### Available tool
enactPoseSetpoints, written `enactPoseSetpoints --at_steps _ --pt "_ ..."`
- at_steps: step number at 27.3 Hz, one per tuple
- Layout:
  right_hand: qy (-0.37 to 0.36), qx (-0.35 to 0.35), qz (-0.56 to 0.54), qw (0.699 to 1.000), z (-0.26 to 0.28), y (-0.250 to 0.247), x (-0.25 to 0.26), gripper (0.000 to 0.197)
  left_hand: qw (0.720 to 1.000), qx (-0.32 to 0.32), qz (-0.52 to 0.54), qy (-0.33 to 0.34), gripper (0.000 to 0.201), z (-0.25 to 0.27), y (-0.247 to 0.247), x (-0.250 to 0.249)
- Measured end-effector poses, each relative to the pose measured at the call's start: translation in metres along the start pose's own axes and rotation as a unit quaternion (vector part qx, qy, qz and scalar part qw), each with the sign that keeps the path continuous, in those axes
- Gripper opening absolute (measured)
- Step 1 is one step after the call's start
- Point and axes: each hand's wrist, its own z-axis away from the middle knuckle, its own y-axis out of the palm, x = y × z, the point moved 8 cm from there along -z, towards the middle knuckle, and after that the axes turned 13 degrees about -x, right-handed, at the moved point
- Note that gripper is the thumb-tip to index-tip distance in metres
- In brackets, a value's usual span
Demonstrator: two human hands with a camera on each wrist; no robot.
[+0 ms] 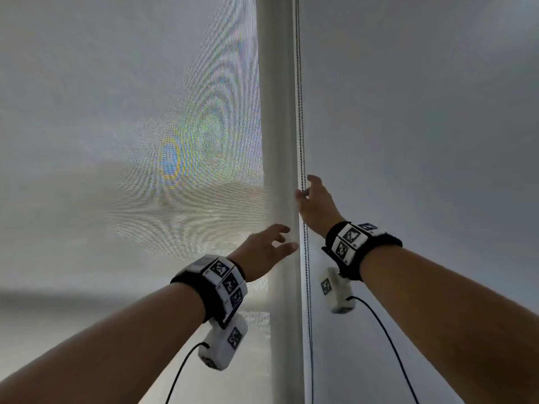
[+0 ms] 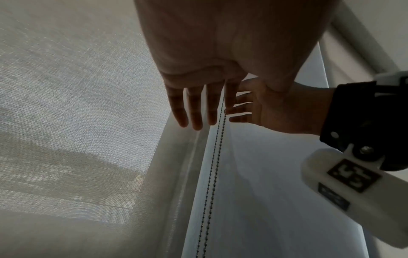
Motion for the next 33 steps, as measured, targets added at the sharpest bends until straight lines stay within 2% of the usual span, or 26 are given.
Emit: enactPoseSetpoints --at_steps 3,5,7,10,16,19,24,27,30,33 --pt "0.061 -0.022 -0.078 0.995 -0.007 0.002 -0.011 0.051 1.000 0.002 0.006 -0.019 0.051 -0.005 0.005 0.008" --pt "0.092 -0.026 -0.142 0.985 -0.004 0.008 -0.016 0.038 1.000 0.002 0.009 -0.027 0.051 -0.008 0.007 0.013" --pt "0.076 -0.063 -0.155 0.983 -0.002 0.005 -0.015 0.032 0.999 -0.003 0.014 -0.029 0.049 -0.010 0.009 0.015" --pt "0.031 -0.121 -0.148 0.981 0.006 -0.005 -0.011 0.034 0.999 -0.019 0.025 -0.019 0.045 -0.016 0.010 0.014" --pt "-0.020 -0.162 -0.171 0.972 0.016 -0.014 -0.004 0.038 0.995 -0.072 0.061 0.021 0.034 -0.024 0.011 0.011" --pt "-0.014 -0.169 -0.191 0.967 0.024 -0.018 -0.005 0.038 0.989 -0.098 0.104 0.022 0.029 -0.025 0.009 0.008" --pt "0.010 -0.153 -0.227 0.962 0.049 -0.017 -0.010 0.040 0.980 -0.125 0.155 0.012 0.035 -0.031 0.005 -0.009" --pt "0.026 -0.120 -0.265 0.956 0.072 -0.008 -0.017 0.036 0.972 -0.123 0.200 0.004 0.037 -0.036 0.009 -0.023" --pt "0.006 -0.127 -0.245 0.961 0.093 -0.004 -0.027 0.035 0.961 -0.110 0.252 -0.028 0.040 -0.037 0.016 -0.034" --pt "0.031 -0.128 -0.215 0.968 0.115 0.000 -0.045 0.041 0.954 -0.083 0.283 -0.056 0.044 -0.033 0.027 -0.044"
